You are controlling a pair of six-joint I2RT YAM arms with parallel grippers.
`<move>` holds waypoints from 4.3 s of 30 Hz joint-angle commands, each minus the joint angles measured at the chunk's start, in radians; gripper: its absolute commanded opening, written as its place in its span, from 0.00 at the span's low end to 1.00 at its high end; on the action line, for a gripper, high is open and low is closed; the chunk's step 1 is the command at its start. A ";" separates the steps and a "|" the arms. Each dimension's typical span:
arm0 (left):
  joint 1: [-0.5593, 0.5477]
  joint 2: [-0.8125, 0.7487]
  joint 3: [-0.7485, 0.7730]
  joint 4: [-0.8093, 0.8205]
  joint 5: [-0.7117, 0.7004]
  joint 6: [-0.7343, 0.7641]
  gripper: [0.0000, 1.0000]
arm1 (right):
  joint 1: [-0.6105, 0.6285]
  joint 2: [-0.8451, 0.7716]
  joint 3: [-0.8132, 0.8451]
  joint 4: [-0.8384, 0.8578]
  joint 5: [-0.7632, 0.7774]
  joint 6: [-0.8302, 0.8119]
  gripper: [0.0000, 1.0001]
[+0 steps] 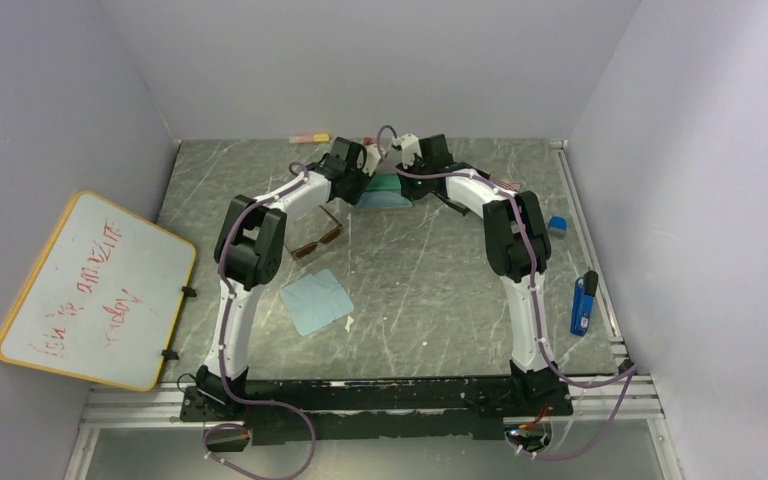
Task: Organize the sunglasses
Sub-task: Place the glasses cleaning cloth in the sunglasses case, then pick up the sunglasses from the center of the board.
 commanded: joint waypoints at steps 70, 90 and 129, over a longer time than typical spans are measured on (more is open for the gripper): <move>-0.050 -0.118 0.023 -0.005 -0.050 0.025 0.21 | -0.093 -0.347 -0.058 -0.075 -0.034 -0.138 0.26; -0.047 -0.657 -0.467 0.059 0.033 0.054 0.97 | -0.216 -0.153 0.159 -0.599 0.077 -1.028 0.71; 0.004 -0.762 -0.656 0.130 0.118 0.019 0.97 | -0.258 -0.188 0.081 -0.743 0.031 -1.324 0.72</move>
